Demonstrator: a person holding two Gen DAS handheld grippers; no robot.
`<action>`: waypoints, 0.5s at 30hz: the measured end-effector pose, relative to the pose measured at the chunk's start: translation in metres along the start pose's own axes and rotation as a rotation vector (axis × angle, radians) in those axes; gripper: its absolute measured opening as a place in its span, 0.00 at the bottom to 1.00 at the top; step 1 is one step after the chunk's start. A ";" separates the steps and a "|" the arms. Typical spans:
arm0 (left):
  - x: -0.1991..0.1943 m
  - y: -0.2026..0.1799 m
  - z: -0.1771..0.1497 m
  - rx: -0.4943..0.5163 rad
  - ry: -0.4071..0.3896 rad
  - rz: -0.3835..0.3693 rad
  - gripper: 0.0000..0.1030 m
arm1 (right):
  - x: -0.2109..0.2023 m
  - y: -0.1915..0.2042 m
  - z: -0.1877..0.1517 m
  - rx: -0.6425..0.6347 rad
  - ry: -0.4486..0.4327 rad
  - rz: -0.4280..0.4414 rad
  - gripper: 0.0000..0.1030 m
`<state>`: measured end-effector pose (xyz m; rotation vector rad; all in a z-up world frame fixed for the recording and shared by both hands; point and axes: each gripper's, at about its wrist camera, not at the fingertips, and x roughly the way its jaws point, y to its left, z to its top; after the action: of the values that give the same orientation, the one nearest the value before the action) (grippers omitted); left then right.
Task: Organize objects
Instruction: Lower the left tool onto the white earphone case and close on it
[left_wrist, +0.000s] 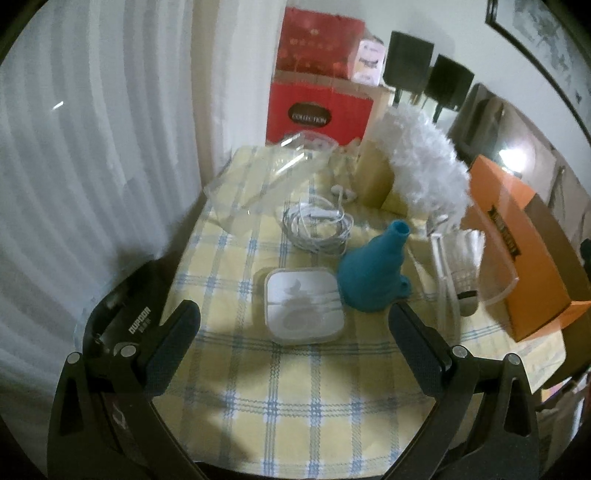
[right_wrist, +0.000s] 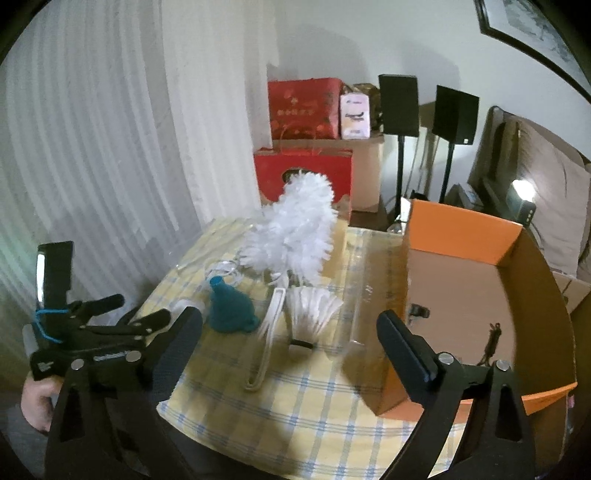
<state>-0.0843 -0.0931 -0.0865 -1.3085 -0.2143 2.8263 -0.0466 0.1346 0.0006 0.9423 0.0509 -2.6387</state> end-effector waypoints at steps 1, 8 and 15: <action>0.004 0.000 0.000 0.001 0.007 0.003 0.99 | 0.002 0.001 0.000 -0.002 0.004 0.005 0.91; 0.028 0.001 0.001 0.003 0.038 0.006 0.99 | 0.020 0.005 0.007 0.002 0.031 0.057 0.82; 0.043 -0.004 0.002 0.025 0.056 0.010 0.97 | 0.032 0.008 0.011 0.006 0.042 0.076 0.81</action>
<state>-0.1141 -0.0859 -0.1171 -1.3855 -0.1714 2.7871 -0.0744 0.1162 -0.0100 0.9820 0.0167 -2.5513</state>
